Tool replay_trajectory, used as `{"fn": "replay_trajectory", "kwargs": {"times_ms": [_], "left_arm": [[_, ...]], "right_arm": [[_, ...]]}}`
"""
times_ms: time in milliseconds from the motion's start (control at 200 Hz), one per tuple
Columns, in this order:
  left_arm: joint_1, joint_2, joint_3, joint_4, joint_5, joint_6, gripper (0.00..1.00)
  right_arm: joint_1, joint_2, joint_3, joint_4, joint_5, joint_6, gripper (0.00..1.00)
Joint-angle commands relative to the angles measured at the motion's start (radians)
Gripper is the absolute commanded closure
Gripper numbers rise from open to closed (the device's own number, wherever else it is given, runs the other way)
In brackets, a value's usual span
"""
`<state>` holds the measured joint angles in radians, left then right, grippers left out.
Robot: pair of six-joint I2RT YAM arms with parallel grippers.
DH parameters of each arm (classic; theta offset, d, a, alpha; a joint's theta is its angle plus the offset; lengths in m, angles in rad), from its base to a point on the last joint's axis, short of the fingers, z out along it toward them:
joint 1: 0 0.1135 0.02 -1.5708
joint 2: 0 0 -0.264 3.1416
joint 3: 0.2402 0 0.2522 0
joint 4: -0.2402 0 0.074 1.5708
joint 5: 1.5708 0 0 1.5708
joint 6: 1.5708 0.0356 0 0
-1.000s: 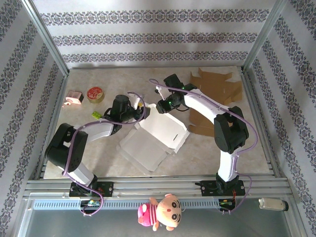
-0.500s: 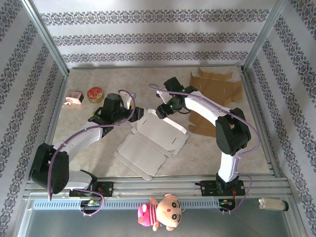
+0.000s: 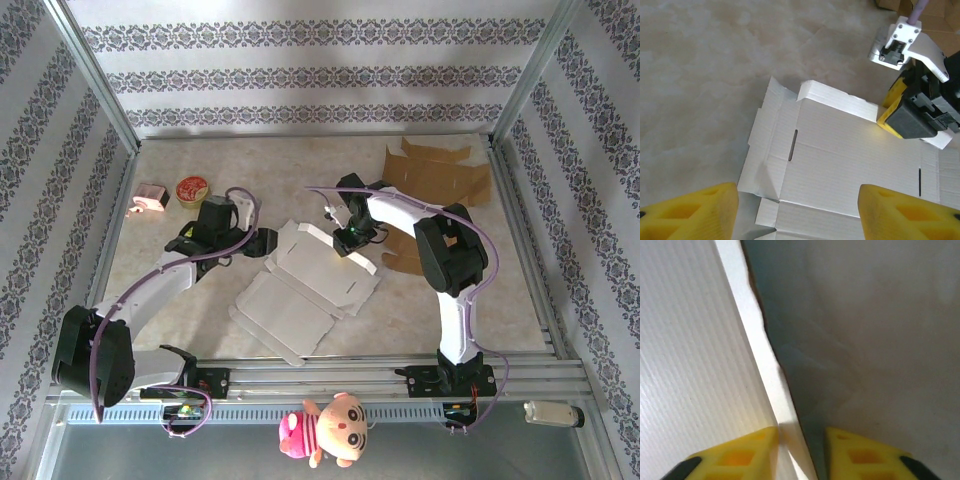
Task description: Fold the paper box
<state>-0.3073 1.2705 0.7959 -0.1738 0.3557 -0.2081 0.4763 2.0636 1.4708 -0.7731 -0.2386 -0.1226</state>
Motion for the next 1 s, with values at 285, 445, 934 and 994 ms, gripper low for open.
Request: {"fn": "replay_trajectory", "kwargs": {"times_ms": [285, 445, 934, 994], "left_arm": [[0.102, 0.041, 0.062, -0.016, -0.014, -0.045, 0.35], [0.132, 0.099, 0.093, 0.036, -0.043, -0.059, 0.34], [0.194, 0.389, 0.209, 0.225, 0.29, -0.028, 0.65], [0.187, 0.403, 0.206, 0.255, 0.33, -0.024, 0.65]], "right_arm": [[0.18, -0.31, -0.075, 0.205, 0.643, -0.451, 1.0], [0.252, -0.418, -0.236, 0.58, 0.863, -0.838, 1.0], [0.303, -0.438, -0.422, 1.081, 0.917, -1.2, 0.98], [0.304, -0.432, -0.418, 1.08, 0.917, -1.19, 0.98]]}}
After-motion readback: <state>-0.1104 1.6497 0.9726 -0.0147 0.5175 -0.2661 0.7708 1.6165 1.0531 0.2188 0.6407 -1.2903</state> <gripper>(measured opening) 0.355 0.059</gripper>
